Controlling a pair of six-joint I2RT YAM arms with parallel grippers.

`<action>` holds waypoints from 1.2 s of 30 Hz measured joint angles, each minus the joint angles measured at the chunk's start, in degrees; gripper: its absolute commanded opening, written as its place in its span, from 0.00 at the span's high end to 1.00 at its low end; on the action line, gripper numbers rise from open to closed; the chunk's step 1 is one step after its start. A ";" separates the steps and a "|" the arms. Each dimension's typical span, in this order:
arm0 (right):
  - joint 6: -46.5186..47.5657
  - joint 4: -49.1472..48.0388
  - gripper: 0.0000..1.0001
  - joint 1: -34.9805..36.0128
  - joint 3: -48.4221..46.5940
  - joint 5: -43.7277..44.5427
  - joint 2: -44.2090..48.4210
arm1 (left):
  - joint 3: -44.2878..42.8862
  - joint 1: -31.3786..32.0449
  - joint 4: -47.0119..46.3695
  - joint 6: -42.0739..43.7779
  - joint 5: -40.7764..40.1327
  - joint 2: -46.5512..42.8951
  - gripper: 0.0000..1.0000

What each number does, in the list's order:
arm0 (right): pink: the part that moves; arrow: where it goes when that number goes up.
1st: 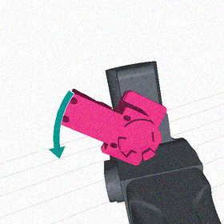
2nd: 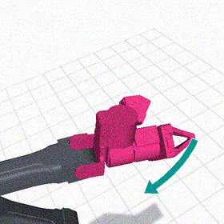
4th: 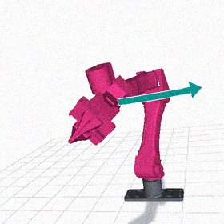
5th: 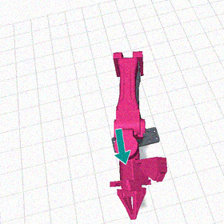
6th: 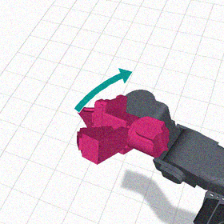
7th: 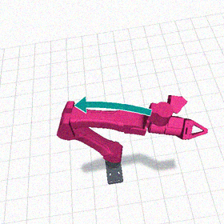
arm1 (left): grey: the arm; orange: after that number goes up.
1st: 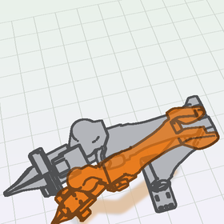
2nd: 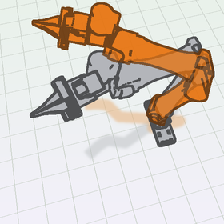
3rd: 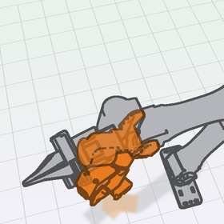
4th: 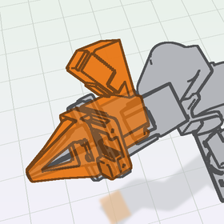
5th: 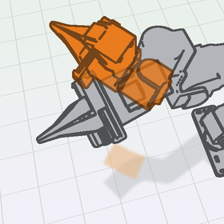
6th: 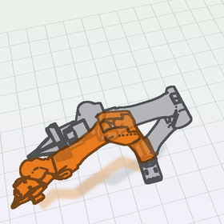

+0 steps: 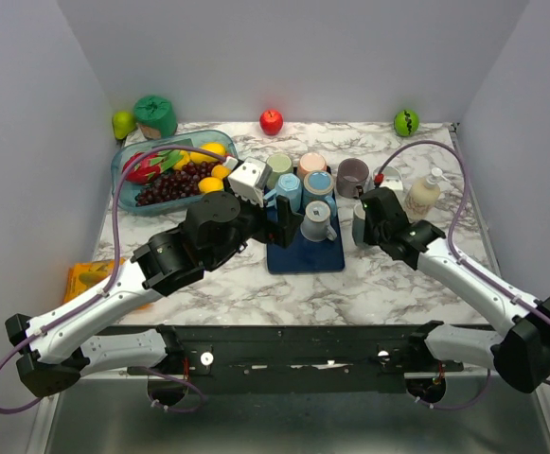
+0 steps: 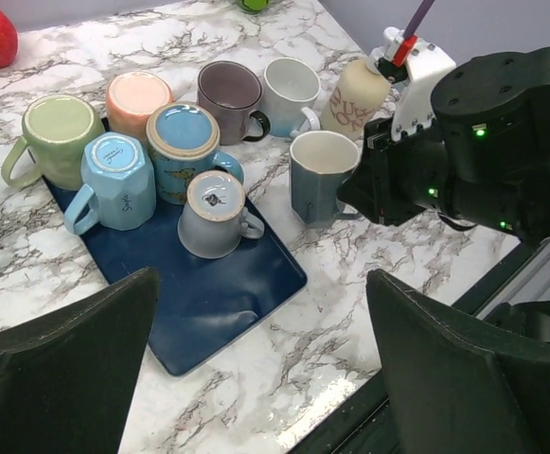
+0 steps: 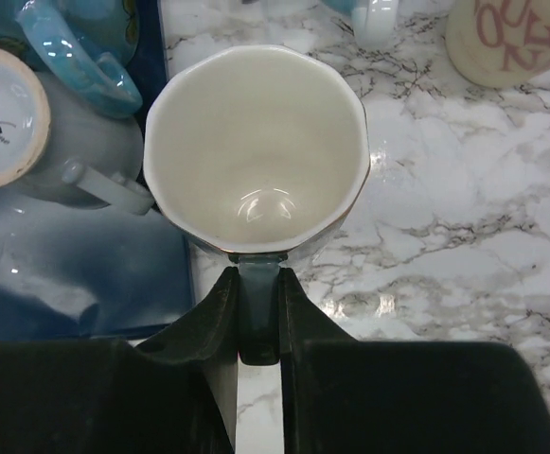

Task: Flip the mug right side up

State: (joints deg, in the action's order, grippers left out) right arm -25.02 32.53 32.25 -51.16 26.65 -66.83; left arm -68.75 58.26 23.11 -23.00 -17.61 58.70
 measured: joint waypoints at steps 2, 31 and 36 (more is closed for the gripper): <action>0.57 -2.93 0.99 0.00 1.16 0.66 -1.16 | -0.04 0.00 0.26 0.15 -0.04 0.00 0.01; 0.79 -17.81 0.37 -0.11 5.79 1.81 -8.48 | 0.26 0.00 3.17 0.59 -2.21 3.58 0.01; -0.68 -12.90 0.30 -0.11 4.90 0.70 -4.02 | 0.24 0.00 3.19 -0.35 -2.38 5.68 0.01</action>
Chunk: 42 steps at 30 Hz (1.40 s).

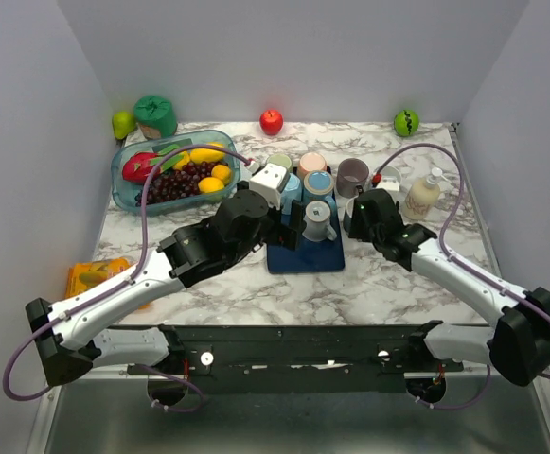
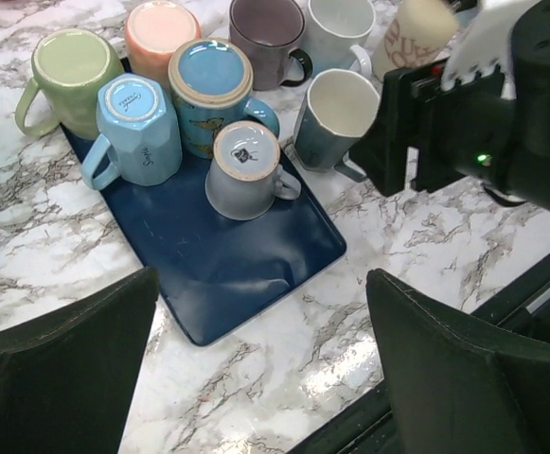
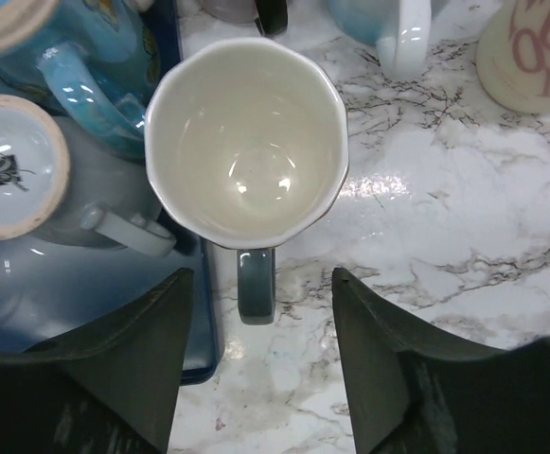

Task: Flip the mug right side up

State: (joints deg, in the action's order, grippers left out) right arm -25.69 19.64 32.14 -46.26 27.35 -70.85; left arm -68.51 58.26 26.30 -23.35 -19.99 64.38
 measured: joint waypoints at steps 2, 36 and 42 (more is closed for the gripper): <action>-0.44 2.45 0.29 0.00 -1.49 -0.33 2.14 | -0.11 0.00 0.11 -0.76 -0.22 1.38 0.01; -8.83 30.82 0.25 0.00 -12.83 -2.16 23.89 | -32.41 -1.51 19.76 -44.04 -9.77 50.03 0.01; -8.83 31.89 0.25 0.00 -12.81 -2.16 24.26 | -34.36 -3.06 19.80 -46.80 -9.66 55.60 0.01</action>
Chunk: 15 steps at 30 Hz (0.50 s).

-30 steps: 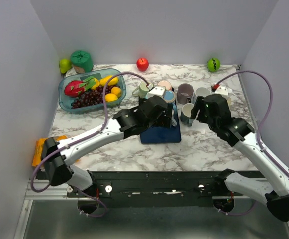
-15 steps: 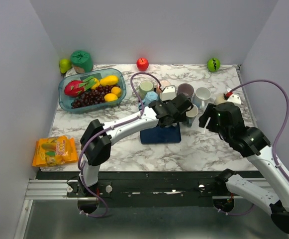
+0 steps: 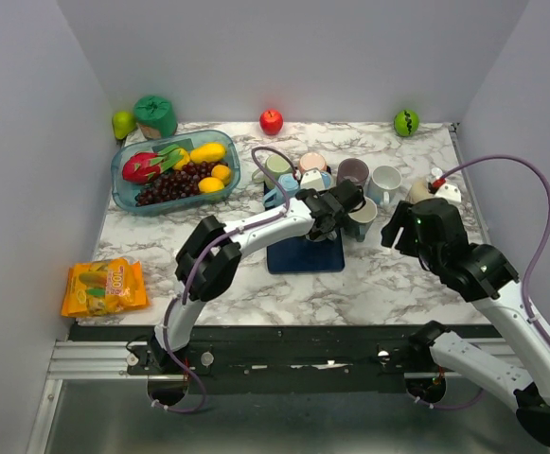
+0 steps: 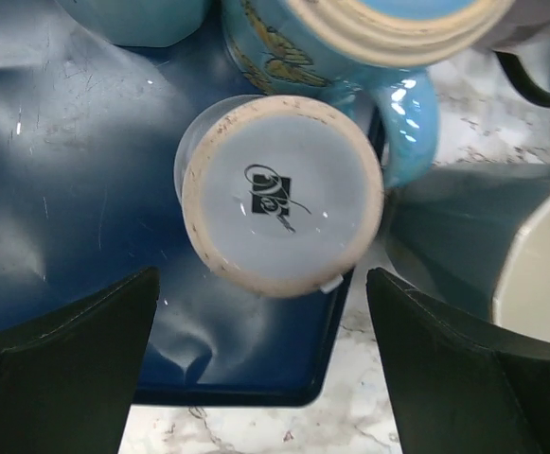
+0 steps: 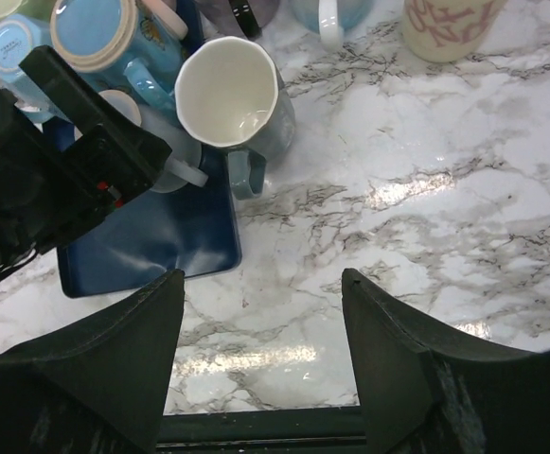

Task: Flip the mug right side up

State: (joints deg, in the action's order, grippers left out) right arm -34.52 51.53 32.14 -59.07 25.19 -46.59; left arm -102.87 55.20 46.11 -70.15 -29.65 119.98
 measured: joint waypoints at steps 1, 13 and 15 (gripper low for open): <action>0.00 0.20 0.25 0.00 -0.02 0.02 0.09 | 0.02 -0.15 0.00 -0.33 0.04 0.55 0.01; -0.04 1.79 0.25 0.00 0.00 0.57 1.60 | 3.17 -1.75 -4.44 0.02 0.70 1.84 0.31; -0.20 1.79 0.25 0.00 0.00 0.66 1.66 | 6.14 -1.75 -6.14 0.92 0.92 0.87 0.32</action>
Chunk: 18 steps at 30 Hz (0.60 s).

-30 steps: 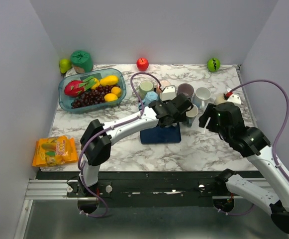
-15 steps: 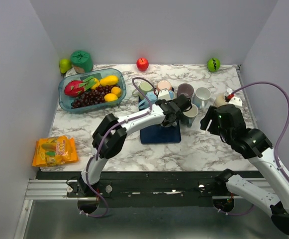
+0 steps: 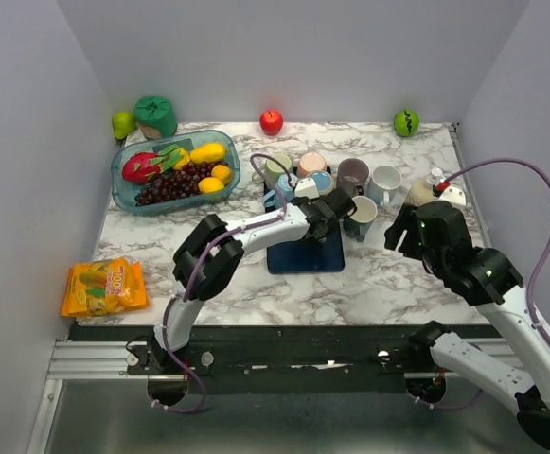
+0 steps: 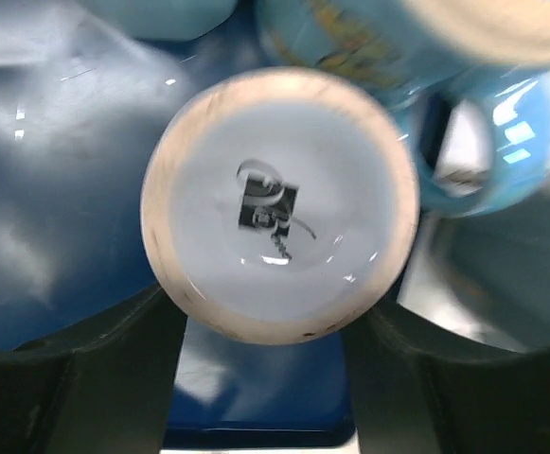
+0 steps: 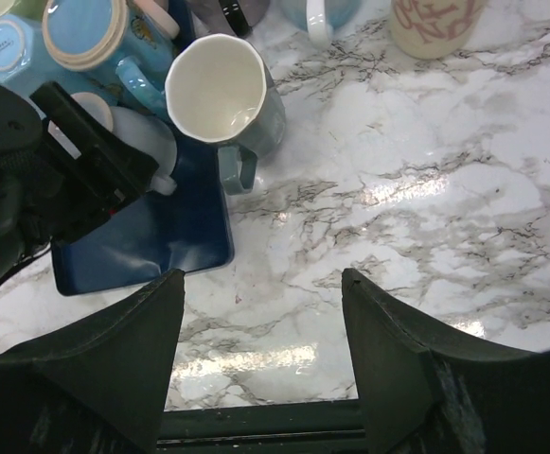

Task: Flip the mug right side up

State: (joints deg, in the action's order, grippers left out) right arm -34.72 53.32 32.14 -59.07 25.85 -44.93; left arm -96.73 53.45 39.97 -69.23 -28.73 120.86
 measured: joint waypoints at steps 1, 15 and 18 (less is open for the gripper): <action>-0.13 0.02 0.25 0.00 0.00 0.00 0.00 | 1.75 0.02 -0.70 0.74 0.04 -0.63 0.33; -1.25 0.00 0.26 0.00 1.18 -0.02 -0.04 | 15.50 -0.09 -7.67 11.08 0.04 -11.10 0.34; -1.29 -0.02 0.26 0.00 1.22 -0.02 -0.04 | 15.45 -0.09 -9.99 14.45 0.15 -11.37 0.39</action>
State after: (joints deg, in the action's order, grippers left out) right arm -36.01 53.30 32.14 -57.84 25.82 -44.97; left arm -81.28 53.36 29.98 -54.78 -28.58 109.49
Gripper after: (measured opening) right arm 0.745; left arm 0.652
